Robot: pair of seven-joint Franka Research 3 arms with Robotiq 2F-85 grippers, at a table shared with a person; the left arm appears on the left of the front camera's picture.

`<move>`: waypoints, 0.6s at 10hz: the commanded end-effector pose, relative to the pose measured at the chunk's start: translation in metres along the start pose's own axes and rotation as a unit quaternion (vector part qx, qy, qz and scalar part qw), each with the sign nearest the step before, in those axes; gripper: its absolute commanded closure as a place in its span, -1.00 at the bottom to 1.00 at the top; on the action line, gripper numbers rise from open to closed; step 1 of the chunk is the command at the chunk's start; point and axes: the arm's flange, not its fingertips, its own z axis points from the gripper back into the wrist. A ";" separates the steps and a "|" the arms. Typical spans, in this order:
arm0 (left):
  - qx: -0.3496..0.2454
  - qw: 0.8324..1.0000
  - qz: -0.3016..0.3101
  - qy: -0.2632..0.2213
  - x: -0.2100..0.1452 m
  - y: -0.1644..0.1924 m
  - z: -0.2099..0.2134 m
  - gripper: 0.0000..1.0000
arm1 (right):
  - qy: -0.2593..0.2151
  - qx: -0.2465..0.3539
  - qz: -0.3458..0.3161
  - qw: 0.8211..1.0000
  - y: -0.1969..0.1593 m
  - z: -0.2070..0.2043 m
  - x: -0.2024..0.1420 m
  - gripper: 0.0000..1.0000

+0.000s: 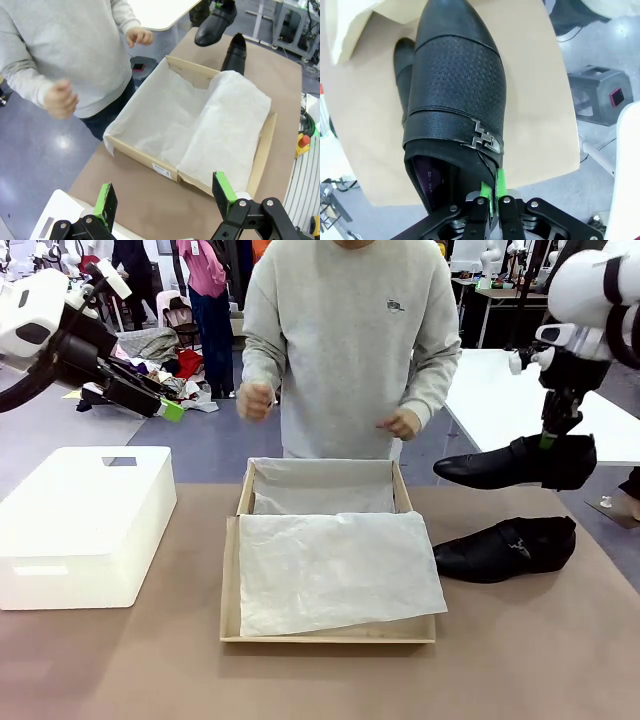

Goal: Pack the shoes into the box.
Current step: Place one shoe of the Shoes into the Shoes Box.

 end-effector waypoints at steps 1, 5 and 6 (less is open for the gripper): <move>-0.005 1.000 -0.004 -0.005 -0.001 0.001 0.000 -1.00 | 0.014 0.003 -0.002 1.000 0.010 0.031 0.012 1.00; -0.005 1.000 -0.004 -0.005 -0.001 0.001 0.000 -1.00 | 0.021 0.001 0.012 1.000 0.036 0.080 0.061 1.00; -0.005 1.000 -0.004 -0.005 -0.001 0.001 0.000 -1.00 | 0.012 0.002 0.021 1.000 0.041 0.086 0.080 1.00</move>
